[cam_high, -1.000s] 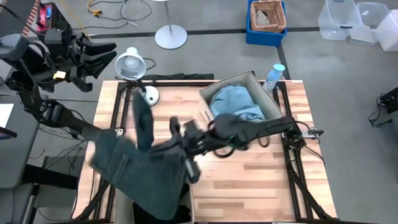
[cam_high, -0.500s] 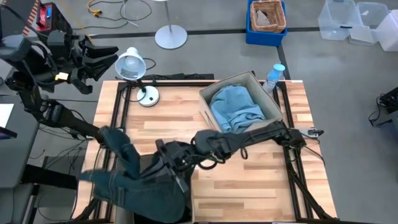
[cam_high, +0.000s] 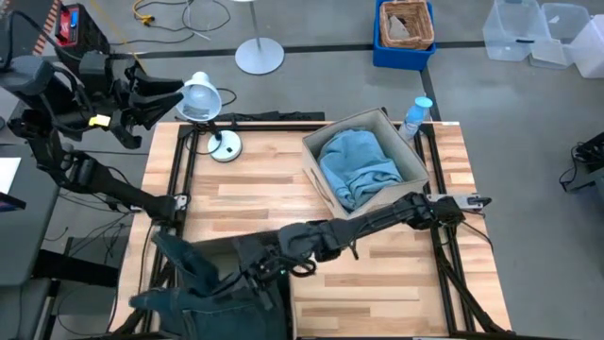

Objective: Sort clothes
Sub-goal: Put the dark blue pants into the bottom laundry organizer

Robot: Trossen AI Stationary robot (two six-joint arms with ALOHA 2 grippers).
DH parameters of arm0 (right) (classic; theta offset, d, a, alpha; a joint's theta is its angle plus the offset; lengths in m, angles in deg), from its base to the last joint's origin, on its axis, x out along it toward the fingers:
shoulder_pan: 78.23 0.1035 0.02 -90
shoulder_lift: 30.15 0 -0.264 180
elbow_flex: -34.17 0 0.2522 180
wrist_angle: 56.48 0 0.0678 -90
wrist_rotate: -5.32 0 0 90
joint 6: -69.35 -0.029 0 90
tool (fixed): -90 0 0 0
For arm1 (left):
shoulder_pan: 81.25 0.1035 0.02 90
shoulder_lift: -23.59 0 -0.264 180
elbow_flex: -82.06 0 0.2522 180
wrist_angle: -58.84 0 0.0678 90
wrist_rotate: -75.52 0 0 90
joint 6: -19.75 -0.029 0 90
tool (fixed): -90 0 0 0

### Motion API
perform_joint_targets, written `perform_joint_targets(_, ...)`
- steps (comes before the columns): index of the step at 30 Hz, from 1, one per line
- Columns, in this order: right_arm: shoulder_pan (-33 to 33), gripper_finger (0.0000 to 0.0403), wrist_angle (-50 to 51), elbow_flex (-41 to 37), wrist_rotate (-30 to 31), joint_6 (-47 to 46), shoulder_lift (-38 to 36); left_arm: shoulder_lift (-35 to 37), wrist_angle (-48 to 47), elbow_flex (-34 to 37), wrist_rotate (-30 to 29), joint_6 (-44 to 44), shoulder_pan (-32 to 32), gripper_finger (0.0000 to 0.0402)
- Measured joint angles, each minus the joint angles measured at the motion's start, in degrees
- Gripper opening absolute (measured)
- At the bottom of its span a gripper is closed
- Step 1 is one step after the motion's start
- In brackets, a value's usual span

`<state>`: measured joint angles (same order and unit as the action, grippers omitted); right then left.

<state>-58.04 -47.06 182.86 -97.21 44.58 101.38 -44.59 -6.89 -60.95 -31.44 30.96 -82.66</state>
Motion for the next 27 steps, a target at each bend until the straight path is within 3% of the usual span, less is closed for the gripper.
perform_joint_targets(13,-0.1,0.0000,29.6,0.0,1.4,-7.2,0.0,1.5,-6.7,0.0,5.8,0.9,0.0,0.0157)
perform_joint_targets(27,-5.8,0.0000,36.6,-0.1,1.7,-11.0,0.0,3.3,-10.7,0.0,5.8,2.5,0.0,0.0157)
